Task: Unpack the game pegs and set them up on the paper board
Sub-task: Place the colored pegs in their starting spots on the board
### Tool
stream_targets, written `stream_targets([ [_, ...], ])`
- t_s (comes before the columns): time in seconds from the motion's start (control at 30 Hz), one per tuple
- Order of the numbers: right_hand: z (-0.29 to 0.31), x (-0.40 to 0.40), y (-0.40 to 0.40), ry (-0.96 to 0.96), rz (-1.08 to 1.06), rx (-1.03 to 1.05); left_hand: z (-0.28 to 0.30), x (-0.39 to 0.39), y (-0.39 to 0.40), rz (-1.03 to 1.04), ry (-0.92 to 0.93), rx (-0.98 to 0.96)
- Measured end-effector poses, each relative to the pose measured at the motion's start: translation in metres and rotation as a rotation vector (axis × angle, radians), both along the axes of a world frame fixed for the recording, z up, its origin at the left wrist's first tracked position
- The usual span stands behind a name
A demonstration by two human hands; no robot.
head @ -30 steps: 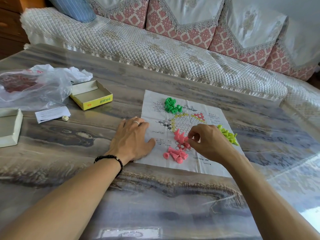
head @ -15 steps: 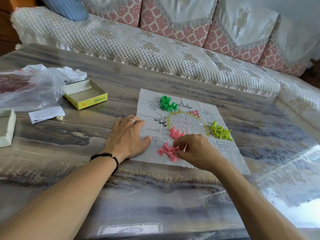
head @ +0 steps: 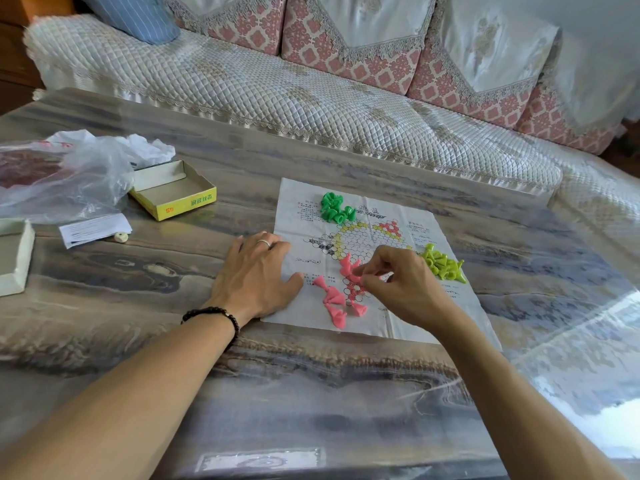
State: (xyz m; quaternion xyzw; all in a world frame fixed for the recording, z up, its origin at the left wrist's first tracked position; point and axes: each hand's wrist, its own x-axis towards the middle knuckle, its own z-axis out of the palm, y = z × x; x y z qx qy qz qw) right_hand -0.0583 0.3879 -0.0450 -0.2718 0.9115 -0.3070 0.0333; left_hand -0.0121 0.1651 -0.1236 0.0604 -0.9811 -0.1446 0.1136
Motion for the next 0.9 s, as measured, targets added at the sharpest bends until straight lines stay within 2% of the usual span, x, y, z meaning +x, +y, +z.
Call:
stream_targets([
  [0.13, 0.001, -0.002, 0.007, 0.032, -0.037, 0.046, 0.000, -0.001, 0.000, -0.004, 0.009, 0.007],
  [0.3, 0.004, -0.008, 0.017, -0.073, -0.053, 0.029, 0.001, 0.000, 0.001, -0.003, 0.008, 0.013],
  [0.53, 0.006, -0.018, 0.025, 0.011, -0.099, 0.146, 0.001, 0.001, 0.001, -0.001, 0.002, 0.019],
  [0.9, 0.007, -0.024, 0.024, 0.202, 0.019, 0.474, -0.001, 0.000, 0.000, -0.002, 0.011, 0.014],
])
